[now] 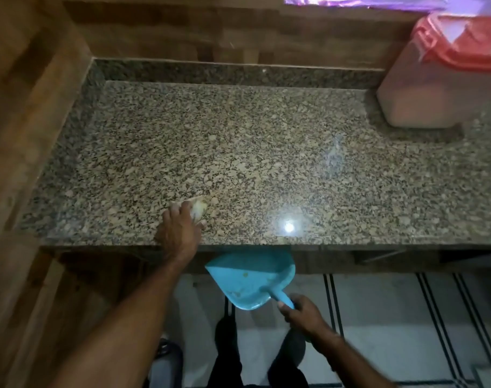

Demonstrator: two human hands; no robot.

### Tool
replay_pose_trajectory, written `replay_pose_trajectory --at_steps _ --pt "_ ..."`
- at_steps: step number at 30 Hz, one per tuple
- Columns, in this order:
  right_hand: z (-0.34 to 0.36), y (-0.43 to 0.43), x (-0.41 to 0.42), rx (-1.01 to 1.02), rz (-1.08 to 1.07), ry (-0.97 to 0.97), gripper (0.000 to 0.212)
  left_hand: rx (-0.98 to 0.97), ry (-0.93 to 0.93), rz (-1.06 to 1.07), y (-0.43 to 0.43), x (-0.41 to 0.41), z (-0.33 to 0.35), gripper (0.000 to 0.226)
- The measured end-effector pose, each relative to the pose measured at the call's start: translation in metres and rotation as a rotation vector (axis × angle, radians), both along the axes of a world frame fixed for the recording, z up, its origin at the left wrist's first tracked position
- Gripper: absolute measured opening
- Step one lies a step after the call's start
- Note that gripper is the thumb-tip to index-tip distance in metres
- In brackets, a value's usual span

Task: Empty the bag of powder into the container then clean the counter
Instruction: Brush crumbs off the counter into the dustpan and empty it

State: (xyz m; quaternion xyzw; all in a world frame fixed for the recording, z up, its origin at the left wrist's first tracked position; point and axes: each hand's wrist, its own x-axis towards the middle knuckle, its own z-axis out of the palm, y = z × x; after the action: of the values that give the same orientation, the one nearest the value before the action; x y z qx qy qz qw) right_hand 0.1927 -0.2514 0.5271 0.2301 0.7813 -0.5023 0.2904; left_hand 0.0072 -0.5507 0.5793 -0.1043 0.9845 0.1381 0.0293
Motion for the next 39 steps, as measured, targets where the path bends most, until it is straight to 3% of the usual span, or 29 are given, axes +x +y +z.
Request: replay_pose_trajectory --at_steps 6,12,15,19,21,24,28,30,32,35,37,39 --pt "0.005 0.003 0.021 0.001 -0.092 0.005 0.011 0.230 0.010 0.091 0.020 -0.019 0.007 0.039" --pt "0.009 0.043 0.048 0.073 -0.206 -0.002 0.016 0.199 -0.048 -0.061 0.083 -0.008 0.004 0.056" --pt "0.008 0.067 0.063 0.104 -0.355 -0.011 0.019 0.171 -0.122 -0.235 0.145 0.002 0.002 0.058" --pt "0.002 0.100 0.075 0.128 -0.506 0.005 0.018 0.167 -0.255 -0.626 0.236 0.004 0.008 0.046" --pt "0.001 0.116 0.081 0.132 -0.558 0.026 0.013 0.191 -0.235 -0.572 0.258 -0.001 0.011 0.044" --pt "-0.002 0.146 0.083 0.145 -0.582 0.020 0.014 0.245 -0.092 -0.257 0.238 -0.022 0.012 0.034" --pt "-0.007 0.196 0.074 0.099 -0.594 0.028 0.020 0.096 -0.058 -0.036 0.221 -0.035 0.005 0.042" --pt "-0.010 0.220 0.070 0.093 -0.565 0.030 0.018 0.074 -0.048 -0.136 0.264 -0.015 0.002 0.049" --pt "-0.013 0.241 0.064 0.068 -0.559 0.039 0.015 0.099 -0.072 -0.369 0.329 0.006 0.005 0.053" --pt "-0.012 0.276 0.056 0.021 -0.537 0.051 0.009 0.148 -0.131 -0.642 0.409 0.018 0.013 0.046" --pt "-0.009 0.298 0.053 0.000 -0.488 0.050 0.009 0.182 -0.110 -0.619 0.424 0.012 0.023 0.036" --pt "-0.006 0.321 0.054 -0.023 -0.485 0.036 0.013 0.139 -0.018 -0.409 0.411 0.000 0.029 0.025"
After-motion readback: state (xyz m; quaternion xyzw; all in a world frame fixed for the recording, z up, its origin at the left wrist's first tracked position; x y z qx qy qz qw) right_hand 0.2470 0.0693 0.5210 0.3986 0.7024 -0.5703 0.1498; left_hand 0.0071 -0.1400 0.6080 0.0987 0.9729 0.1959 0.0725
